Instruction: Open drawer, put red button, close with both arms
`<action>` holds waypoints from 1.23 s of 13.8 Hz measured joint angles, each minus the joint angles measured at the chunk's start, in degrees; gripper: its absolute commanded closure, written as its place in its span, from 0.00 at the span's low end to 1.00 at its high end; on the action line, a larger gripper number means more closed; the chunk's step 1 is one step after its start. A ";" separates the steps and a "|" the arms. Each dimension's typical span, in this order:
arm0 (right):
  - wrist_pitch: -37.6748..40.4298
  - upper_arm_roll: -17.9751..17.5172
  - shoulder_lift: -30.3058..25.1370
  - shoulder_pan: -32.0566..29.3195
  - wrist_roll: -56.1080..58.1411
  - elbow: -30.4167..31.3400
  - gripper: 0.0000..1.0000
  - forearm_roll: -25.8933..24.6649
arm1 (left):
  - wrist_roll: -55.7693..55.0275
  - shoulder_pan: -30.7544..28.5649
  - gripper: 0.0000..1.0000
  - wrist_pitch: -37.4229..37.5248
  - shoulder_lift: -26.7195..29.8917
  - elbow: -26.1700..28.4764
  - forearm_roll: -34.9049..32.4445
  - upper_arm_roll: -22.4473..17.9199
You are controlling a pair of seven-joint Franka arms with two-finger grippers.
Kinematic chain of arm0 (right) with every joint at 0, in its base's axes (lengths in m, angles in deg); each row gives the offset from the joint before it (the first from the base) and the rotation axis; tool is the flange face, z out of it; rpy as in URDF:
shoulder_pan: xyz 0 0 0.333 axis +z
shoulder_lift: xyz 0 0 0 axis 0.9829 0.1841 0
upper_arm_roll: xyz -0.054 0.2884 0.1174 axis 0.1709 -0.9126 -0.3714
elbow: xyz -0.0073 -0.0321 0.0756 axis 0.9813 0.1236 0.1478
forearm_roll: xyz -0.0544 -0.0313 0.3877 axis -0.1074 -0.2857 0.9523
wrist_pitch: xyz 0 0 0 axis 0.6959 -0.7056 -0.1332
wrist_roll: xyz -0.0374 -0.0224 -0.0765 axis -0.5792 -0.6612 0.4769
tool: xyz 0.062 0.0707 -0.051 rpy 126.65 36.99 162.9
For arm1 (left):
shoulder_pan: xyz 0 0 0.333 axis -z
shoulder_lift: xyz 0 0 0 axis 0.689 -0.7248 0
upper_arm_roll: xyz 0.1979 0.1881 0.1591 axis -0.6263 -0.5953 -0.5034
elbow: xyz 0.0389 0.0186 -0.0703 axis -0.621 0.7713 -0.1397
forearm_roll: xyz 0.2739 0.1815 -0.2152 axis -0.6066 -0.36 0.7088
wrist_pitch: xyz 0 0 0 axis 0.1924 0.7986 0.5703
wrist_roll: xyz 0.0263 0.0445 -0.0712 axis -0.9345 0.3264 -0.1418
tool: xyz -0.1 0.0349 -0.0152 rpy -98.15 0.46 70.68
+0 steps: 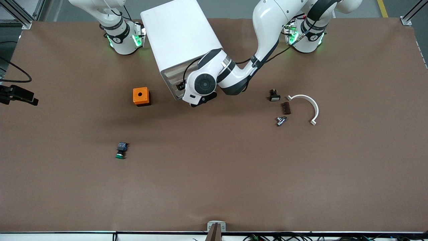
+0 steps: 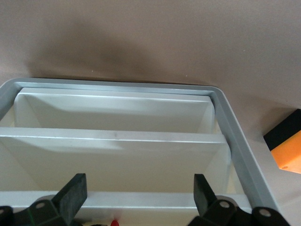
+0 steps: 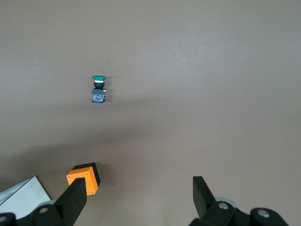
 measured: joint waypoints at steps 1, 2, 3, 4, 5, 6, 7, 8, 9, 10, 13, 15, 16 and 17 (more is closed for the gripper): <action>-0.14 0.00 0.02 0.00 0.00 0.00 0.00 0.00 | 0.12 -0.10 0.01 0.00 -0.01 0.10 0.31 0.00; -0.60 -0.02 0.07 -0.01 0.00 0.00 0.00 0.03 | 0.22 -0.14 0.01 0.00 -0.01 0.12 0.42 0.00; -1.23 -0.10 0.11 0.00 0.01 0.00 0.00 0.05 | 0.23 -0.16 0.01 -0.02 -0.01 0.12 0.45 0.00; -1.74 -0.32 0.14 0.01 0.01 0.00 0.00 0.06 | 0.23 -0.21 0.01 -0.02 -0.01 0.12 0.53 0.01; -1.97 -0.61 0.15 0.02 0.01 0.00 0.00 0.06 | 0.23 -0.32 0.01 -0.03 0.01 0.11 0.70 0.01; -2.07 -0.87 0.15 0.02 0.00 0.00 0.00 0.06 | 0.23 -0.50 0.01 -0.06 0.07 0.05 0.91 0.03; -2.10 -1.05 0.16 0.04 0.00 0.00 0.00 0.06 | 0.22 -0.82 0.01 -0.19 0.34 -0.09 0.92 -0.02; -2.13 -1.17 0.18 0.05 0.00 0.00 0.00 0.06 | 0.22 -1.43 0.01 -0.31 0.89 -0.26 0.58 -0.15; -2.23 -1.23 0.19 0.05 0.00 0.00 0.00 0.06 | 0.22 -2.28 0.01 -0.34 1.78 -0.42 -0.78 -0.29; -2.31 -1.25 0.19 0.05 0.00 0.00 0.00 0.07 | 0.22 -3.45 0.01 -0.34 2.97 -0.62 -2.81 -0.42; -2.41 -1.29 0.19 0.05 0.00 -0.07 0.00 0.21 | 0.22 -8.67 0.01 -0.05 8.01 -1.06 -5.49 -0.67; -1.94 -1.36 0.19 0.11 0.01 -0.09 0.00 0.47 | 0.24 -12.87 0.01 2.13 12.64 -1.37 -8.37 -0.76; -1.44 -1.48 0.18 0.40 0.06 -0.10 0.00 0.49 | 0.66 -15.13 0.01 3.69 15.15 -1.44 -10.61 -0.78; -0.97 -1.58 0.12 1.14 0.07 -0.14 0.00 0.48 | 2.24 -17.39 0.01 5.37 17.56 -1.49 -12.24 -0.83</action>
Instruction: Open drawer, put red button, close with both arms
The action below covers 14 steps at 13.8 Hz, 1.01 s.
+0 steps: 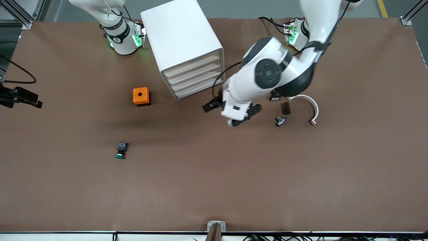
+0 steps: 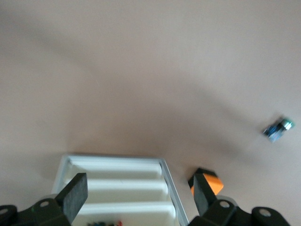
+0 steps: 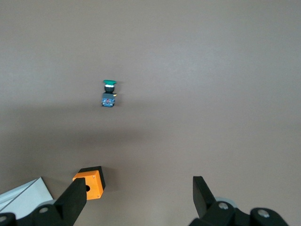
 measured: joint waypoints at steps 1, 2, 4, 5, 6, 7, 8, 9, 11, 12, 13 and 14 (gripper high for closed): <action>0.48 -0.04 -0.08 0.85 -0.01 -0.07 0.00 -0.03 | 2.50 -2.39 0.01 1.85 2.25 0.01 -0.83 -0.05; 0.80 -0.07 -0.16 1.42 -0.03 -0.24 0.00 -0.05 | 5.15 -4.83 0.01 3.73 4.18 0.05 -1.14 -0.11; 1.38 0.00 -0.46 1.66 -0.03 -0.77 0.00 -0.07 | 10.98 -10.24 0.01 7.87 7.18 0.16 -1.30 -0.18; 2.55 0.18 -0.71 1.61 -0.03 -1.03 0.00 -0.07 | 14.34 -12.95 0.01 10.05 8.25 0.20 -1.32 -0.23; 4.43 0.45 -0.99 1.44 -0.05 -1.17 0.00 -0.07 | 17.97 -15.64 0.01 12.20 9.19 0.23 -1.34 -0.30; 6.03 0.74 -1.24 1.08 -0.05 -1.18 0.00 -0.07 | 21.45 -18.14 0.01 13.96 9.96 0.27 -1.37 -0.36; 6.90 0.98 -1.42 0.69 -0.04 -1.18 0.00 -0.06 | 25.14 -20.73 0.01 15.77 10.70 0.30 -1.38 -0.38; 7.23 1.08 -1.53 0.38 -0.04 -1.18 0.00 -0.06 | 28.74 -23.24 0.01 17.68 11.35 0.32 -1.39 -0.43; 7.25 1.08 -1.56 0.25 -0.04 -1.18 0.00 -0.06 | 33.97 -27.39 0.01 20.07 12.49 0.41 -1.40 -0.49; 7.24 1.03 -1.59 0.27 -0.04 -1.18 0.00 -0.04 | 35.81 -28.96 0.01 20.53 12.99 0.52 -1.46 -0.50; 7.23 0.95 -1.69 0.28 -0.04 -1.19 0.00 -0.02 | 37.66 -30.22 0.01 20.92 13.49 0.64 -1.67 -0.51; 7.22 0.88 -1.85 0.31 -0.04 -1.19 0.00 -0.02 | 39.37 -31.15 0.01 21.22 13.97 0.83 -2.17 -0.51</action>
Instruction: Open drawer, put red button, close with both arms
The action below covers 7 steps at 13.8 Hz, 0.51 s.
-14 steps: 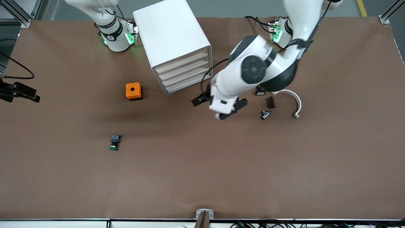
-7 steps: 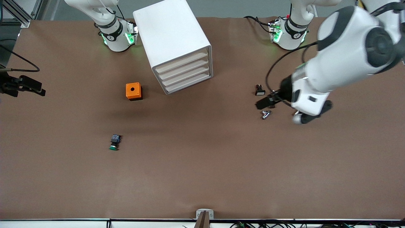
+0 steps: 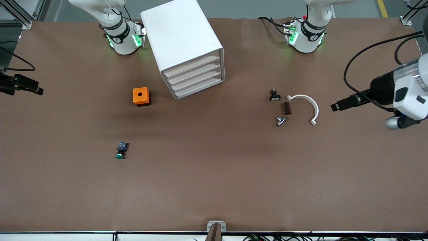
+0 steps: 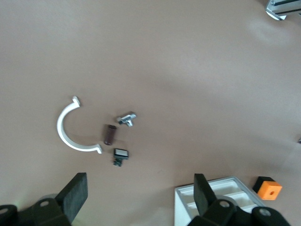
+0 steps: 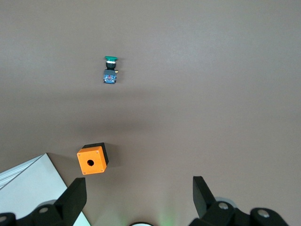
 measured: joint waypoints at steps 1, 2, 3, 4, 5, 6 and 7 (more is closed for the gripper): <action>-0.01 -0.06 -0.16 0.03 0.00 0.00 0.00 0.00 | 1.10 -0.45 0.01 0.29 0.36 0.14 -0.64 0.00; -0.07 -0.10 -0.28 0.04 0.00 0.00 0.00 0.00 | 1.92 -0.73 0.01 0.56 0.63 0.20 -1.28 0.00; -0.15 -0.13 -0.32 0.05 0.05 -0.01 0.00 0.00 | 2.92 -1.05 0.01 0.75 0.83 0.25 -1.66 0.00; -0.22 -0.15 -0.32 0.09 0.12 -0.02 0.00 0.00 | 4.67 -1.44 0.01 1.04 1.00 0.32 -1.80 -0.11; -0.23 -0.16 -0.32 0.24 0.14 -0.02 0.00 -0.02 | 6.81 -1.48 0.01 1.74 1.26 0.39 -1.85 -0.97; -0.23 -0.17 -0.32 0.56 0.13 -0.06 0.00 -0.04 | 9.20 -0.43 0.01 2.68 1.69 0.56 -1.85 -3.49; -0.23 -0.13 -0.33 0.87 0.12 -0.22 0.00 -0.04 | 11.27 1.90 0.01 3.40 2.42 1.03 -1.85 -7.54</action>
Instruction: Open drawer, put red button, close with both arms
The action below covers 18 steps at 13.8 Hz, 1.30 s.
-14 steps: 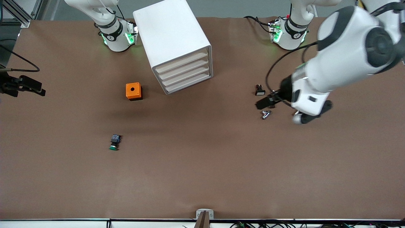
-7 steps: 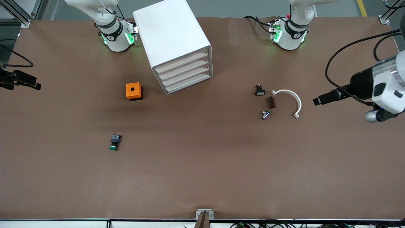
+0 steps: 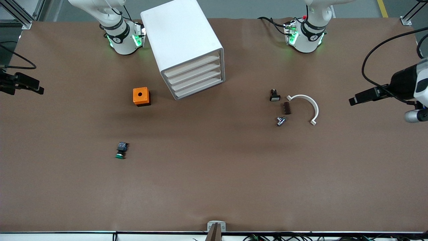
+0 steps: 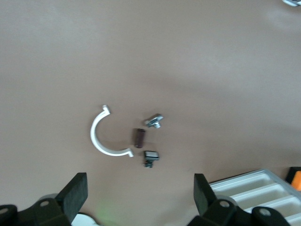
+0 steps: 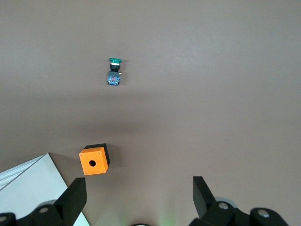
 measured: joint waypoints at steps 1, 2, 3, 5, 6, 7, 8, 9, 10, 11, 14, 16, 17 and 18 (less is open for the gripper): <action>0.04 0.16 -0.01 0.23 0.00 -0.33 0.00 0.00 | 1.74 2.41 0.01 0.38 1.07 1.04 0.00 -3.87; 0.13 0.36 -0.04 0.42 0.00 -0.61 0.00 0.03 | 3.33 3.80 0.01 0.58 2.28 2.39 0.00 -6.20; 0.19 0.51 -0.10 0.62 0.00 -0.70 0.00 0.03 | 4.91 4.62 0.01 0.66 3.75 4.26 0.00 -7.87; 0.22 0.67 -0.21 0.96 0.00 -0.72 0.00 0.03 | 7.57 6.18 0.01 0.08 7.13 9.19 -0.59 -11.12; 0.22 0.70 -0.31 1.03 0.00 -0.73 0.00 0.03 | 8.53 6.52 0.01 -1.41 9.16 12.24 -1.32 -12.02; 0.21 0.71 -0.49 1.07 0.00 -0.74 0.00 0.03 | 8.98 6.59 0.01 -3.61 11.30 15.53 -1.82 -12.34; 0.21 0.71 -0.72 1.09 0.00 -0.74 0.00 0.03 | 9.23 6.61 0.01 -6.10 13.35 18.90 -2.31 -12.24; 0.21 0.72 -0.96 1.09 0.00 -0.75 0.00 0.03 | 9.38 6.66 0.01 -8.39 15.12 21.94 -3.05 -11.73; 0.22 0.73 -1.17 1.09 0.00 -0.74 0.00 0.03 | 9.39 6.61 0.01 -10.16 16.41 24.21 -3.77 -10.62; 0.23 0.76 -1.29 1.10 0.00 -0.74 0.00 0.03 | 9.33 6.57 0.01 -11.44 17.17 25.56 -4.08 -9.21; 0.24 0.77 -1.38 1.16 0.00 -0.74 0.00 0.03 | 8.62 6.58 0.01 -12.96 17.81 26.26 -4.76 -6.12; 0.19 0.83 -1.40 1.16 0.01 -0.74 0.00 0.03 | 8.47 6.58 0.01 -13.54 18.14 25.70 -5.94 -5.39; 0.16 0.96 -1.43 1.15 0.01 -0.74 0.00 0.03 | 8.47 6.57 0.01 -13.76 18.29 24.83 -6.11 -5.37; 0.16 1.09 -1.45 1.08 0.01 -0.74 0.00 0.03 | 8.47 6.53 0.01 -13.79 18.34 23.89 -6.13 -5.37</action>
